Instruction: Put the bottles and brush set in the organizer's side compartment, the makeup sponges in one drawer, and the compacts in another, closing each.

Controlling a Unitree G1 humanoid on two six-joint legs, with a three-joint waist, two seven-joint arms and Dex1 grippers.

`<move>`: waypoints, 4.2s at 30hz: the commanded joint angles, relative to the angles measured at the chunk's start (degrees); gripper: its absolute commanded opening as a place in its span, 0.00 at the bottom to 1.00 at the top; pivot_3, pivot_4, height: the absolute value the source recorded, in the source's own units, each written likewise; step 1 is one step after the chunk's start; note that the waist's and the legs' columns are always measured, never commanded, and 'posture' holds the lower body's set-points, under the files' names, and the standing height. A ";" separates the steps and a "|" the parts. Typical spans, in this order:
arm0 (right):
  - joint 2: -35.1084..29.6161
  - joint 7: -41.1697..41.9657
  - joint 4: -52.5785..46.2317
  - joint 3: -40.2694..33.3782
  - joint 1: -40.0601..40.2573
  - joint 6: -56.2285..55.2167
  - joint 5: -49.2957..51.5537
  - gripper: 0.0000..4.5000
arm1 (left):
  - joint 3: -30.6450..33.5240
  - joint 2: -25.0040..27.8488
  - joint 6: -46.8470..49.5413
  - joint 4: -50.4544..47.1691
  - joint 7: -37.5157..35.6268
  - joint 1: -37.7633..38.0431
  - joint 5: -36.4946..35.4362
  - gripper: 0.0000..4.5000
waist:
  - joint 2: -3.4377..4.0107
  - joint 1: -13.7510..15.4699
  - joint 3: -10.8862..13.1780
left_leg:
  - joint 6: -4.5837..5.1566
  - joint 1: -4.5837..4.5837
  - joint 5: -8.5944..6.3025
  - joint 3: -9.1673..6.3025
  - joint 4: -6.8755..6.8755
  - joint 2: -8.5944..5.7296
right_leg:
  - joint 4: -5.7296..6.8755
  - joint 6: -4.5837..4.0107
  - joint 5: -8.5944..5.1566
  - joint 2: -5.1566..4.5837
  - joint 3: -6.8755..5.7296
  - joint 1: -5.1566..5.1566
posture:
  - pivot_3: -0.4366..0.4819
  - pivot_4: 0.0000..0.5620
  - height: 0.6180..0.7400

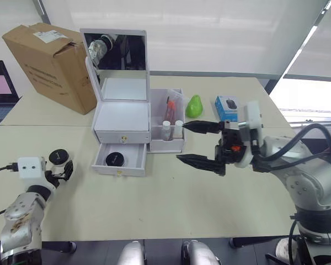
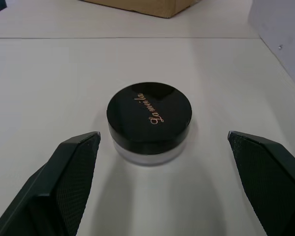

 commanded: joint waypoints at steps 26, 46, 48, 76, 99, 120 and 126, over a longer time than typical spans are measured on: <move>4.89 -0.29 0.81 2.83 -1.34 -1.65 -5.62 1.00 | 0.12 1.50 -7.05 0.97 -0.80 -8.66 -0.60 0.65 | -0.09 -0.52 -0.05 | 0.00 0.01 0.01 -0.01 0.02 0.03 | 0.03 0.04 0.41 0.00 -0.05 -0.01 | 0.48 0.27 1.00; 5.74 -2.56 -0.85 2.62 1.67 -1.64 -7.47 1.00 | -22.01 8.77 -0.46 -11.79 -32.80 -11.74 -8.10 0.65 | 0.04 -0.57 -0.04 | 0.06 0.03 0.05 0.00 0.06 -0.07 | 0.01 0.19 0.01 0.10 0.13 0.04 | 0.48 0.27 1.00; 5.58 -3.10 -1.49 2.37 2.08 -1.45 -7.33 1.00 | -23.24 8.03 -1.27 -10.62 -33.46 -12.69 -7.22 0.65 | 0.03 -0.61 -0.04 | 0.10 0.03 0.07 -0.05 0.06 -0.07 | 0.01 0.29 0.06 0.14 0.13 0.01 | 0.48 0.27 1.00; 4.88 -5.85 -3.53 0.96 3.86 -0.74 -6.05 1.00 | -23.93 4.35 1.32 -8.81 -30.90 -16.03 -4.13 0.99 | 0.01 -0.58 -0.08 | 0.13 0.02 0.09 -0.12 0.08 -0.07 | 0.03 0.26 0.07 0.15 0.15 0.03 | 0.48 0.27 1.00; 6.31 -6.99 -4.35 1.57 5.89 -0.84 -6.15 1.00 | -5.99 14.14 17.34 -19.48 -31.61 -5.08 -20.01 0.99 | 0.30 -0.45 0.14 | 0.14 0.02 0.09 -0.13 0.08 -0.06 | 0.01 0.18 0.00 0.12 0.12 0.00 | 0.48 0.27 1.00; 8.70 -8.51 -3.43 2.42 5.02 -0.99 -6.46 1.00 | -30.80 24.04 15.61 12.09 -63.94 -35.74 -10.16 0.99 | 0.18 -0.61 0.09 | 0.19 0.03 0.13 -0.20 0.12 -0.11 | 0.03 0.15 -0.02 0.30 0.21 0.03 | 0.48 0.27 1.00; 9.01 -9.21 -4.62 2.24 5.56 -0.84 -6.35 1.00 | -37.12 21.77 11.12 22.60 -72.75 -43.08 -3.91 0.99 | -0.01 -0.62 -0.04 | 0.35 0.00 0.24 -0.34 0.13 -0.10 | 0.02 0.07 -0.05 0.47 0.34 0.00 | 0.48 0.27 1.00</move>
